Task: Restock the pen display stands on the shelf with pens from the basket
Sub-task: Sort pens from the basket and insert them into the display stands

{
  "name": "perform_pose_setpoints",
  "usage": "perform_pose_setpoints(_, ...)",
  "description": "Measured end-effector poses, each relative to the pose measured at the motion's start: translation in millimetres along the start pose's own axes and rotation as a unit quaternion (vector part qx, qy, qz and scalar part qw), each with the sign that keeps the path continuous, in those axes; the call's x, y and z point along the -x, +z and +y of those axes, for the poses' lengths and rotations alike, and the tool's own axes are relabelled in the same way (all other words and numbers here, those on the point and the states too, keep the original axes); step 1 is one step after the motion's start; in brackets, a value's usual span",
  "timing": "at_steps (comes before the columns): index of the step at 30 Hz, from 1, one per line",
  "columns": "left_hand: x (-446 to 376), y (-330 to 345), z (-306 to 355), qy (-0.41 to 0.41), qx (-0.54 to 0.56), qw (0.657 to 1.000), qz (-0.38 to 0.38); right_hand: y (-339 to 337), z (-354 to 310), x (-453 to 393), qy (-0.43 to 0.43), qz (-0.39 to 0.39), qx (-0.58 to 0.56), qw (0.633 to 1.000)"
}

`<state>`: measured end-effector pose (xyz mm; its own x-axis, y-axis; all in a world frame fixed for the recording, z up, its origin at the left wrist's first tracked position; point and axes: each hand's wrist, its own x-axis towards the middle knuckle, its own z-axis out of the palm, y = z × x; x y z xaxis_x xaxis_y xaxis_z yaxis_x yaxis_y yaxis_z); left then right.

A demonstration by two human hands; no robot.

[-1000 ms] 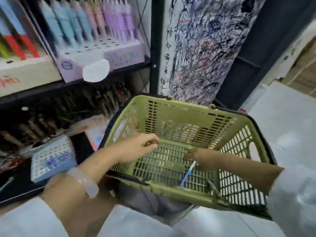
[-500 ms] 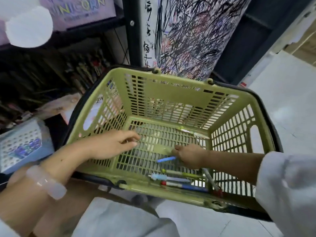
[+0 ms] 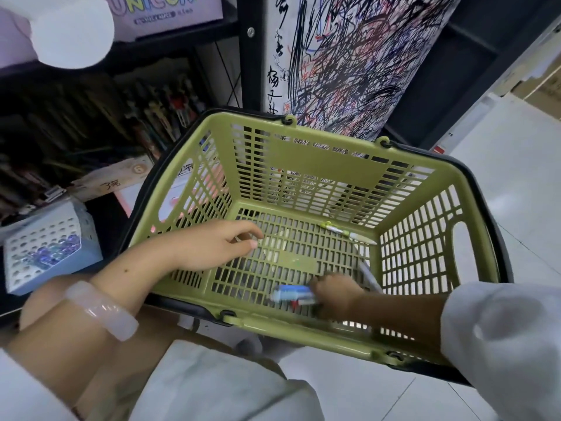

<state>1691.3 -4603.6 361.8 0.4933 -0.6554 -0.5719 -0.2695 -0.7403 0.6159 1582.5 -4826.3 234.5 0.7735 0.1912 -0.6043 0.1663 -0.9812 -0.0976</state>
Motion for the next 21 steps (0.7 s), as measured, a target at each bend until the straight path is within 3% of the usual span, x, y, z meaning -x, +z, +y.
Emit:
perform_pose_setpoints(3, 1.1, -0.7, 3.3, 0.008, 0.005, 1.0, 0.0, -30.7, 24.4, -2.6, 0.08, 0.041, -0.068, 0.994)
perform_pose_setpoints(7, 3.9, -0.4, 6.9, 0.024, 0.017, 1.0, 0.007, -45.3, 58.8, 2.8, 0.187, 0.055, 0.001, 0.981)
perform_pose_setpoints(11, 9.7, 1.3, 3.8, 0.035, 0.018, 0.999, 0.024, -31.6, 76.1, 3.8, 0.294, 0.102, -0.099, 0.945)
perform_pose_setpoints(17, 14.2, 1.8, -1.9, 0.04, 0.014, 0.999, 0.033, -0.8, 64.6, -5.4, 0.33, 0.073, -0.214, 0.917)
perform_pose_setpoints(21, 14.5, 0.6, -5.5, 0.044, 0.025, 0.998, 0.039, -2.7, 59.6, -11.5, 0.309, 0.108, -0.191, 0.926)
